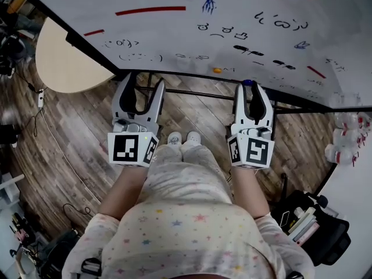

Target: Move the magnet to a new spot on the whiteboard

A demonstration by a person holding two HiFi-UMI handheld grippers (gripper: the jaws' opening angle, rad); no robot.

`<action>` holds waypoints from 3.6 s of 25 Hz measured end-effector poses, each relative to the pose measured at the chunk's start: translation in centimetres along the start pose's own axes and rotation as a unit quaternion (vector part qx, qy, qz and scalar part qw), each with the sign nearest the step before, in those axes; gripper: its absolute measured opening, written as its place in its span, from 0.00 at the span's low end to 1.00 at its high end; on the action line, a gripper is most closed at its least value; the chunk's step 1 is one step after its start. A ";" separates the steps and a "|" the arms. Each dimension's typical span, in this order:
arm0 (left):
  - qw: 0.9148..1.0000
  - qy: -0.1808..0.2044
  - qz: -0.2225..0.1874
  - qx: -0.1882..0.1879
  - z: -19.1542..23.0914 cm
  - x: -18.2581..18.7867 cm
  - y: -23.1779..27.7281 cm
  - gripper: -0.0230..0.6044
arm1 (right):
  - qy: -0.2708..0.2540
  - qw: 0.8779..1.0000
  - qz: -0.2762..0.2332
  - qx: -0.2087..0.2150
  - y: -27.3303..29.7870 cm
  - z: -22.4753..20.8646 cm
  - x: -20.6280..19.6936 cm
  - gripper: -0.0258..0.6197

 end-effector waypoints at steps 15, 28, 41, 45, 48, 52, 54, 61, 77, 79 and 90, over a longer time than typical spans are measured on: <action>1.000 0.005 -0.004 0.010 -0.7 -1.0 1.4 0.44 | -0.004 0.999 0.028 0.045 1.5 -0.2 -2.5 0.23; 1.000 -0.010 0.006 -0.008 -0.7 -3.5 2.6 0.44 | -0.010 0.998 0.060 0.033 3.4 -1.1 -5.2 0.23; 1.000 -0.014 0.023 -0.004 -1.2 -5.1 2.6 0.43 | -0.009 0.997 0.076 0.019 4.6 -2.0 -7.5 0.23; 0.999 -0.015 0.032 -0.001 -1.2 -5.6 2.3 0.44 | -0.006 0.997 0.078 0.017 5.1 -2.1 -8.1 0.23; 0.999 -0.015 0.035 0.003 -1.1 -5.9 2.1 0.44 | -0.005 0.997 0.081 0.016 5.4 -2.2 -8.4 0.23; 0.999 -0.016 0.040 0.005 -1.2 -6.3 2.1 0.44 | -0.004 0.996 0.083 0.015 5.8 -2.3 -8.7 0.23; 0.999 -0.017 0.043 0.006 -1.3 -6.4 2.0 0.44 | -0.003 0.996 0.085 0.015 6.0 -2.3 -8.9 0.23; 0.999 -0.014 0.048 0.007 -1.5 -6.6 1.7 0.44 | 0.002 0.996 0.089 0.016 6.6 -2.4 -9.3 0.23; 0.999 -0.015 0.052 0.004 -1.2 -6.8 1.8 0.43 | -0.010 0.996 0.089 0.004 7.0 -2.3 -9.6 0.23; 0.999 -0.015 0.051 0.003 -1.2 -6.8 1.9 0.44 | -0.014 0.996 0.088 0.001 7.0 -2.3 -9.6 0.23; 0.999 -0.015 0.051 0.003 -0.7 -6.8 1.9 0.44 | -0.035 0.996 0.076 -0.031 7.1 -1.9 -9.8 0.23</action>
Point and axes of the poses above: the fingertips, and each gripper's own axes: y forward along the fingers, z to its left, x out of its top, the point moved 7 cm from there along -y, backward along the fingers, and after that the axes turned 7 degrees about y, right-handed, at the moved point
